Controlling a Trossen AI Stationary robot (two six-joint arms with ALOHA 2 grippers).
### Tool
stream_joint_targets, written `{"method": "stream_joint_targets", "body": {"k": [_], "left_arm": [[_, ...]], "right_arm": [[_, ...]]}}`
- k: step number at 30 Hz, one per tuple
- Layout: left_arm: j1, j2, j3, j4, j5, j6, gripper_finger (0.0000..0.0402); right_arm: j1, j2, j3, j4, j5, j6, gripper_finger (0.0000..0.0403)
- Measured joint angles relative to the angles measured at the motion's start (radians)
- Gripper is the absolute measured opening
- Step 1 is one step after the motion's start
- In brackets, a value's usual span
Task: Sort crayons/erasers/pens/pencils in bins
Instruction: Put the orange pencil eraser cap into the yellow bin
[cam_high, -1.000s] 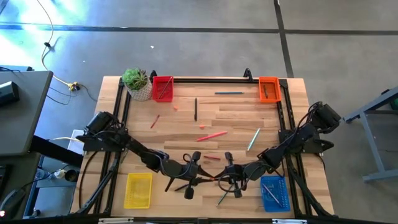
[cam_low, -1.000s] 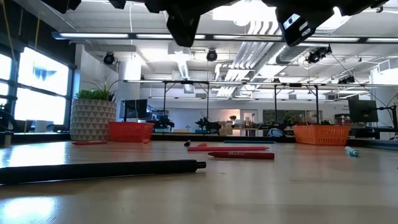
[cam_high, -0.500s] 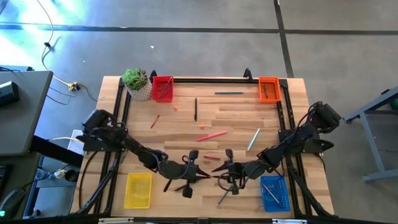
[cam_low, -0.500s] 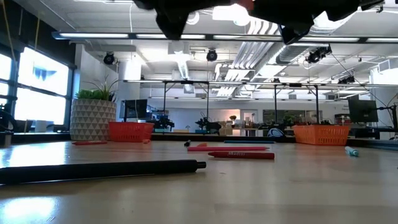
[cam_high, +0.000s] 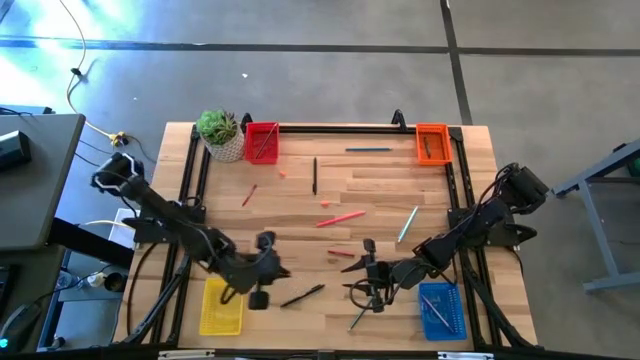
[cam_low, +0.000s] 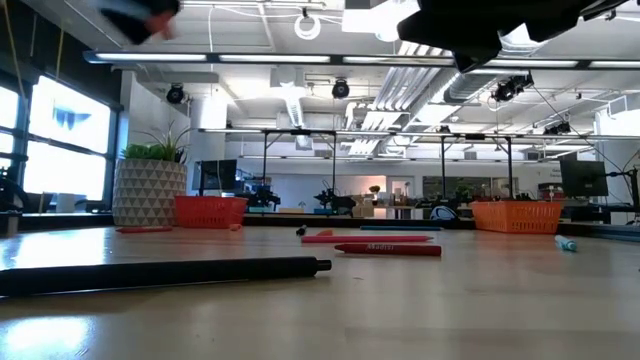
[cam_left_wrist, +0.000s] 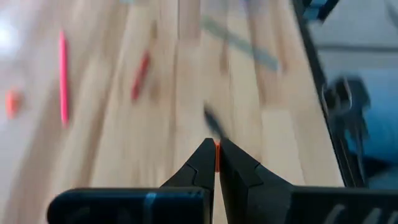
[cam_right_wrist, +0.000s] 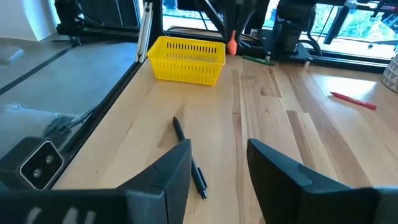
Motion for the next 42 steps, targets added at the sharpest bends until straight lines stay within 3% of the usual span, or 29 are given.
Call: {"method": "stream_joint_targets", "body": {"k": [7, 14, 21, 29, 42], "left_arm": [[-0.159, -0.008, 0.000, -0.331, 0.126, -0.332, 0.0000], [-0.277, 0.003, -0.002, -0.468, 0.171, -0.566, 0.0000], [-0.313, 0.003, -0.090, -0.440, 0.189, -0.671, 0.0000], [-0.313, 0.003, -0.217, -0.290, 0.205, -0.700, 0.0000], [-0.313, 0.003, -0.238, -0.271, 0.188, -0.714, 0.0016]], "right_arm": [[0.000, 0.000, 0.000, -0.013, -0.001, 0.000, 0.0099], [0.000, 0.000, 0.000, -0.021, -0.005, 0.000, 0.0056], [0.001, 0.000, 0.000, -0.027, -0.008, 0.008, 0.0022], [0.003, 0.000, 0.000, -0.027, -0.012, 0.017, 0.0002], [0.003, -0.001, 0.000, -0.027, -0.011, 0.017, 0.0000]]}}
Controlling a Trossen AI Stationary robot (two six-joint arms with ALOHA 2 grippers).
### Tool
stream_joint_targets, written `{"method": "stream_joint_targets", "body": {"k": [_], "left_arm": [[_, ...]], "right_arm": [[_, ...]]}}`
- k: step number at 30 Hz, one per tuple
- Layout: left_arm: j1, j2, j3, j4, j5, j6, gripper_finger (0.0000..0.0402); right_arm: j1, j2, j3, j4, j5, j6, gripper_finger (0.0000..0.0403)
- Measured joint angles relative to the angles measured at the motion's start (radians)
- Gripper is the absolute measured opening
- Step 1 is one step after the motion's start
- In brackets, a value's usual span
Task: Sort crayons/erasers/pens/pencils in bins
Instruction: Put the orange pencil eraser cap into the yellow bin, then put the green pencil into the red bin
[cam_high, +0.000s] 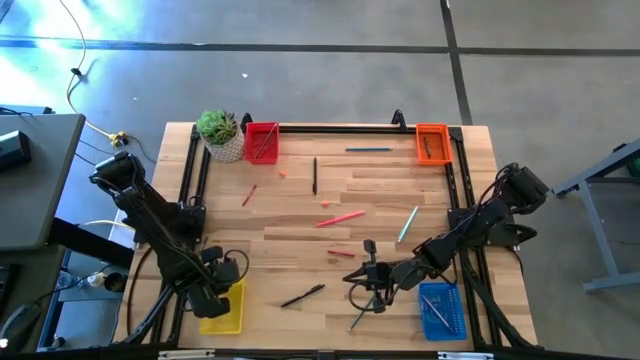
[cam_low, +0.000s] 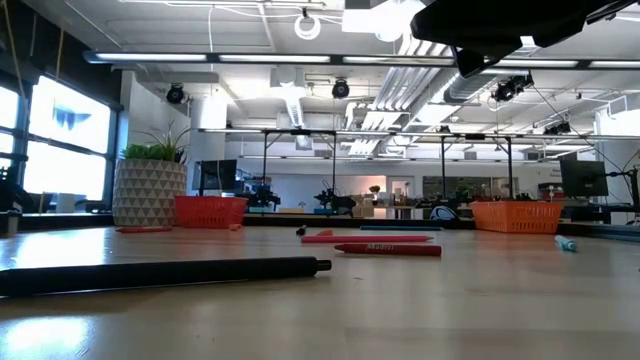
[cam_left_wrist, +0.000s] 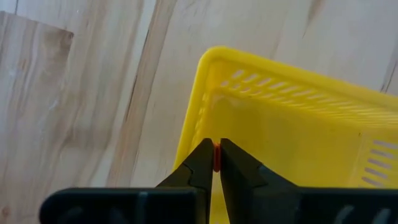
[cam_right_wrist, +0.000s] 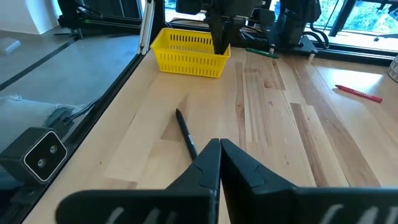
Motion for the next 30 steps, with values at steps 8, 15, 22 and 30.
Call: {"method": "stream_joint_targets", "body": {"k": [8, 15, 22, 30], "left_arm": [[0.000, 0.000, 0.000, 0.002, 0.050, 0.008, 0.0044], [0.000, 0.000, 0.000, 0.021, 0.079, 0.008, 0.0084], [0.002, 0.000, 0.025, 0.056, 0.157, 0.039, 0.0125], [0.000, -0.008, 0.245, 0.065, 0.067, 0.326, 0.0095]], "right_arm": [[0.000, 0.000, 0.000, 0.000, 0.000, 0.000, 0.0000], [0.000, 0.000, 0.000, 0.000, 0.000, 0.000, 0.0000], [0.000, 0.000, 0.000, 0.000, 0.000, -0.001, 0.0000], [0.000, 0.000, 0.000, 0.000, 0.001, -0.019, 0.0000]]}}
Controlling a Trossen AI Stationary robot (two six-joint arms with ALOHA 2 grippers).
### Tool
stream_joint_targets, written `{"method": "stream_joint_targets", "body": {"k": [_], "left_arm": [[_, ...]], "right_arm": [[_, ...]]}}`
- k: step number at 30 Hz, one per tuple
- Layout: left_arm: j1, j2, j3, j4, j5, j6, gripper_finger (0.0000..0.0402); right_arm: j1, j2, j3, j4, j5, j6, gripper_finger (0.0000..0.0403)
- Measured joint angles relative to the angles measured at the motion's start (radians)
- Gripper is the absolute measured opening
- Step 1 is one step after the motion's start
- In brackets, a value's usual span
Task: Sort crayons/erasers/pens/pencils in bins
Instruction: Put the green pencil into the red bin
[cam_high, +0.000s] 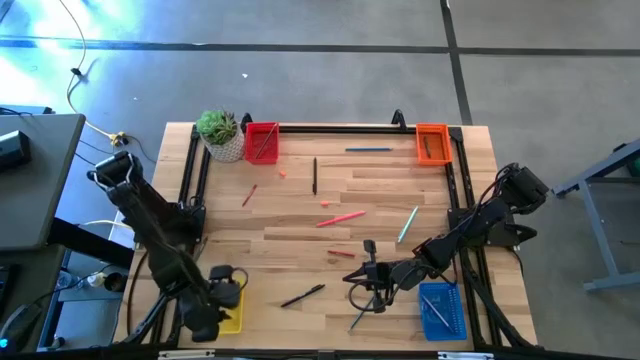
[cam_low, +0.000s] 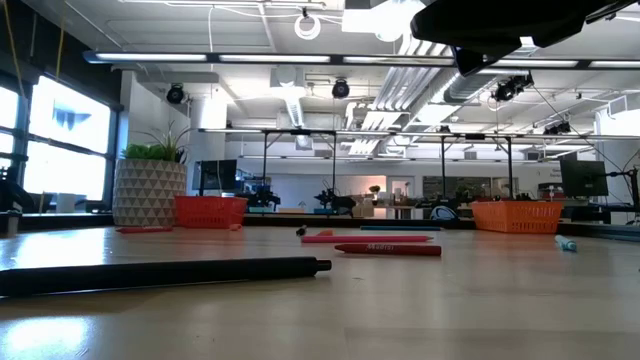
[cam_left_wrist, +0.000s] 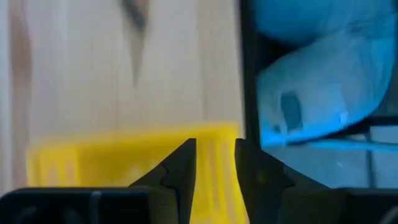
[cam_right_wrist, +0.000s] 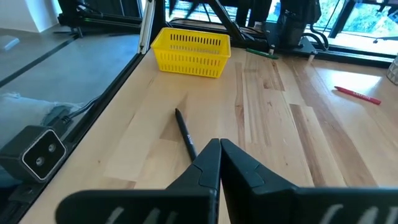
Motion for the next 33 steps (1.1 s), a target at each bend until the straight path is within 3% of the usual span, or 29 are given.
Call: {"method": "stream_joint_targets", "body": {"k": [4, 8, 12, 18, 20, 25, 33], "left_arm": [[0.014, -0.001, 0.063, 0.026, -0.163, 0.141, 0.0068], [0.043, -0.001, 0.020, 0.222, -0.288, 0.300, 0.0037], [0.090, 0.010, -0.093, 0.529, -0.311, 0.479, 0.0005], [0.207, 0.049, -0.274, 0.986, -0.295, 0.645, 0.0001], [0.244, 0.070, -0.313, 1.101, -0.300, 0.686, 0.0001], [0.318, 0.127, -0.367, 1.324, -0.322, 0.769, 0.0001], [0.381, 0.211, -0.372, 1.377, -0.323, 0.763, 0.0001]], "right_arm": [[0.000, 0.000, 0.000, 0.000, 0.000, -0.008, 0.0000], [0.000, 0.000, 0.000, 0.000, 0.000, -0.007, 0.0000], [0.000, 0.000, 0.000, -0.003, 0.000, 0.040, 0.0000], [0.000, 0.000, 0.003, -0.012, 0.015, 0.089, 0.0000], [0.001, 0.000, 0.030, -0.100, 0.008, 0.093, 0.0000], [0.023, 0.021, 0.235, -0.565, 0.008, 0.182, 0.0000], [0.077, 0.195, 0.535, -1.016, -0.128, 0.195, 0.0011]]}}
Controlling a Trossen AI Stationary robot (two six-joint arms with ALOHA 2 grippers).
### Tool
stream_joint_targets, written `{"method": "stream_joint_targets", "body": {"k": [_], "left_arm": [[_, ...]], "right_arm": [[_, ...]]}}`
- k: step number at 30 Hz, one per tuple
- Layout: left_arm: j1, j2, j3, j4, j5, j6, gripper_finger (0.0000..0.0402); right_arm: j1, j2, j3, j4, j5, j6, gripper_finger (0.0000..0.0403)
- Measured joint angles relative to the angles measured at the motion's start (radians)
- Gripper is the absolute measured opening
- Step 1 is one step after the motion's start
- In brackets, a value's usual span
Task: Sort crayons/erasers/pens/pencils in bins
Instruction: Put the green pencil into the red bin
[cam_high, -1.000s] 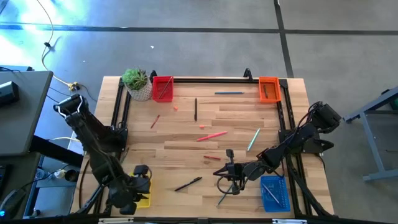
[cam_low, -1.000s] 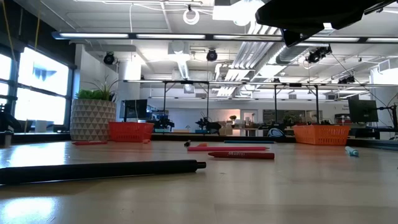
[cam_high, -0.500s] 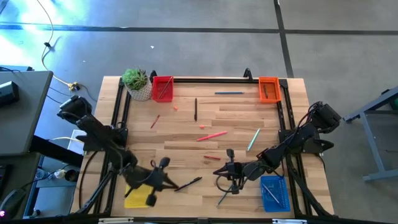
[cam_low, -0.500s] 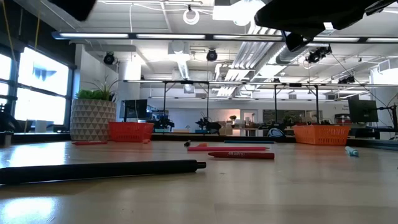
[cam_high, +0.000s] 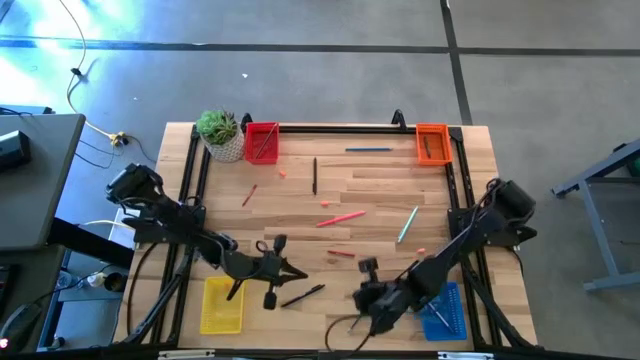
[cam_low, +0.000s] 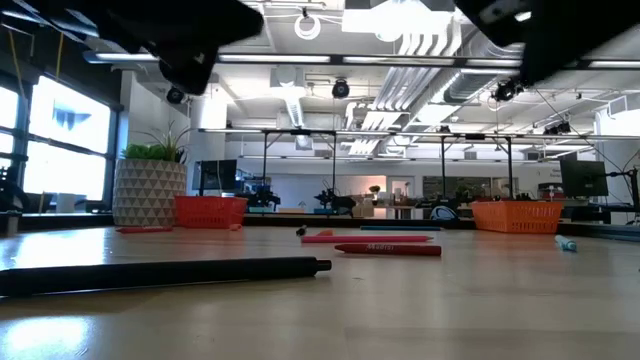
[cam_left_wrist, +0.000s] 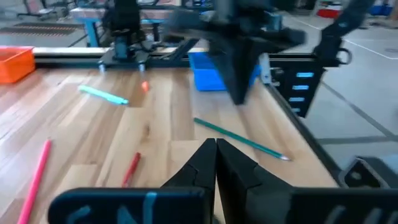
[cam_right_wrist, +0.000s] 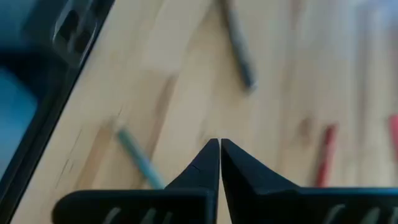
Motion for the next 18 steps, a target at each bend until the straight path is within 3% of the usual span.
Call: {"method": "stream_joint_targets", "body": {"k": [5, 11, 18], "left_arm": [[0.016, 0.025, 0.000, 0.000, 0.022, -0.030, 0.0000], [0.014, 0.025, 0.000, 0.001, 0.024, -0.032, 0.0000], [0.014, 0.025, 0.000, 0.000, 0.025, -0.026, 0.0001]], "right_arm": [[0.018, 0.105, 0.090, -0.154, -0.076, 0.016, 0.0064], [0.008, 0.147, 0.099, -0.202, -0.120, 0.032, 0.0133], [-0.001, 0.149, 0.059, -0.184, -0.189, 0.029, 0.0147]]}}
